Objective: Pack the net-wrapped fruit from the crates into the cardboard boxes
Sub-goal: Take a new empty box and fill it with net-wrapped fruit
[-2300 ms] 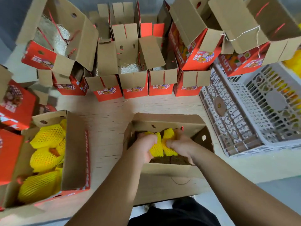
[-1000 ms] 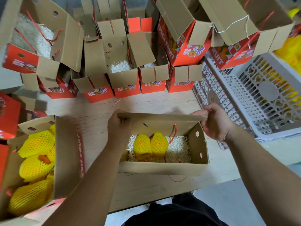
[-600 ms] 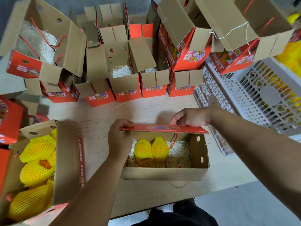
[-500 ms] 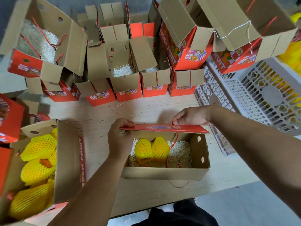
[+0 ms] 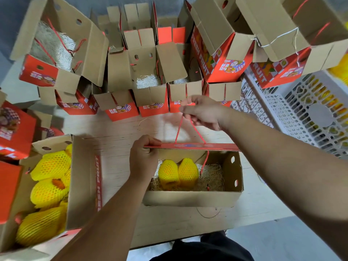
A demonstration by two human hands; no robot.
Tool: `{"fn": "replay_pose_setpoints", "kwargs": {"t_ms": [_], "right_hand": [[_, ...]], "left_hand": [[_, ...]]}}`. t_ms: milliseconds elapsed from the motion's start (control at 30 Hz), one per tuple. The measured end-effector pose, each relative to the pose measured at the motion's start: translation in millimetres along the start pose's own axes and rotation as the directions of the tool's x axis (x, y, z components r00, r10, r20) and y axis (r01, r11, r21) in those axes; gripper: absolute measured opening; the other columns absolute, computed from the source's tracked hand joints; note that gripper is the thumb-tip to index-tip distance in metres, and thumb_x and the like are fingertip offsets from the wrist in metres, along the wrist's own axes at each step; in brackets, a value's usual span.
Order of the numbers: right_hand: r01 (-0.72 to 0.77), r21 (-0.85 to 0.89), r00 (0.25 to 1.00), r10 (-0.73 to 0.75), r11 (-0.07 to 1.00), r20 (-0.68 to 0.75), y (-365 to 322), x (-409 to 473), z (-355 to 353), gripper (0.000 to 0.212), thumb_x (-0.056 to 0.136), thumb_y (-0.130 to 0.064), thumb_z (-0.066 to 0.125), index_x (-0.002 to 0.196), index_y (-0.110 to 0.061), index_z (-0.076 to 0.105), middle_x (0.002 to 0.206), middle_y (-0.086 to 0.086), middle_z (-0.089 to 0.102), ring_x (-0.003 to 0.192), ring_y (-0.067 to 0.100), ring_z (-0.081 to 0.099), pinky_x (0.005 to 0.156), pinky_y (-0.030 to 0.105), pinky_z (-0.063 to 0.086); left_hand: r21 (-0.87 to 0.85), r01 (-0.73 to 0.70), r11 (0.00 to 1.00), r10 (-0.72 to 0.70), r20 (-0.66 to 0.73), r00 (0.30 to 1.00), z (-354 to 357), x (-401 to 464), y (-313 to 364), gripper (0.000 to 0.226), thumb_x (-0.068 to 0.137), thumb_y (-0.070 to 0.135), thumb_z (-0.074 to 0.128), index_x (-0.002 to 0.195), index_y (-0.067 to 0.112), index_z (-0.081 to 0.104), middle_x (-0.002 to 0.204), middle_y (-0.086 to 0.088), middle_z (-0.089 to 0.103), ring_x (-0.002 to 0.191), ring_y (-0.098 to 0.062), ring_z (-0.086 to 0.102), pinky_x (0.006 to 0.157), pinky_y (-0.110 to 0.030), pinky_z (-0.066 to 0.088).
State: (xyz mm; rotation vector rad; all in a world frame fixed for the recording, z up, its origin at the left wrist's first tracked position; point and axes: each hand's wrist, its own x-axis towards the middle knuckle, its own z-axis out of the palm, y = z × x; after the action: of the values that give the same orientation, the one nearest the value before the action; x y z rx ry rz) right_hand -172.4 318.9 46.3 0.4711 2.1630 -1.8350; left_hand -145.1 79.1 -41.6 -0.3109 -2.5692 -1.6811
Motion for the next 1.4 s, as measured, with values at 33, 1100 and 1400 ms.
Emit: {"fn": "replay_pose_setpoints", "kwargs": {"t_ms": [33, 1100, 1400], "right_hand": [[0.026, 0.072, 0.999, -0.029, 0.997, 0.045, -8.5, 0.4, 2.9, 0.025, 0.094, -0.005, 0.068, 0.112, -0.020, 0.061, 0.070, 0.001, 0.064, 0.053, 0.012, 0.047, 0.050, 0.023, 0.039], [0.125, -0.258, 0.809, -0.249, 0.958, -0.532, 42.5, -74.4, -68.3, 0.022, 0.101, -0.019, 0.055, 0.121, -0.015, 0.063, 0.096, 0.007, 0.075, 0.083, 0.016, 0.069, 0.085, 0.037, 0.056], [0.294, -0.263, 0.677, -0.395, 0.919, -0.621, 73.2, -120.7, -116.6, 0.016, 0.101, -0.007, 0.058, 0.113, -0.013, 0.067, 0.099, -0.003, 0.071, 0.085, 0.009, 0.065, 0.079, 0.021, 0.050]], "left_hand": [[-0.004, 0.007, 1.000, -0.007, -0.001, 1.000, 0.3, 0.3, -0.2, 0.040, 0.082, -0.012, 0.061, 0.077, 0.028, 0.067, 0.086, 0.010, 0.071, 0.092, -0.021, 0.066, 0.082, -0.043, 0.055], [0.079, 0.045, 0.996, -0.012, -0.368, 0.930, 36.7, 3.1, 71.4, 0.057, 0.078, 0.036, 0.065, 0.126, 0.008, 0.055, 0.117, -0.010, 0.052, 0.105, -0.029, 0.049, 0.090, -0.040, 0.038], [-0.164, -0.028, 0.986, 0.074, 0.282, 0.956, 173.5, -18.2, 146.9, 0.019, 0.090, 0.034, 0.053, 0.091, 0.049, 0.064, 0.096, 0.033, 0.066, 0.088, 0.011, 0.061, 0.070, -0.004, 0.040]]}}
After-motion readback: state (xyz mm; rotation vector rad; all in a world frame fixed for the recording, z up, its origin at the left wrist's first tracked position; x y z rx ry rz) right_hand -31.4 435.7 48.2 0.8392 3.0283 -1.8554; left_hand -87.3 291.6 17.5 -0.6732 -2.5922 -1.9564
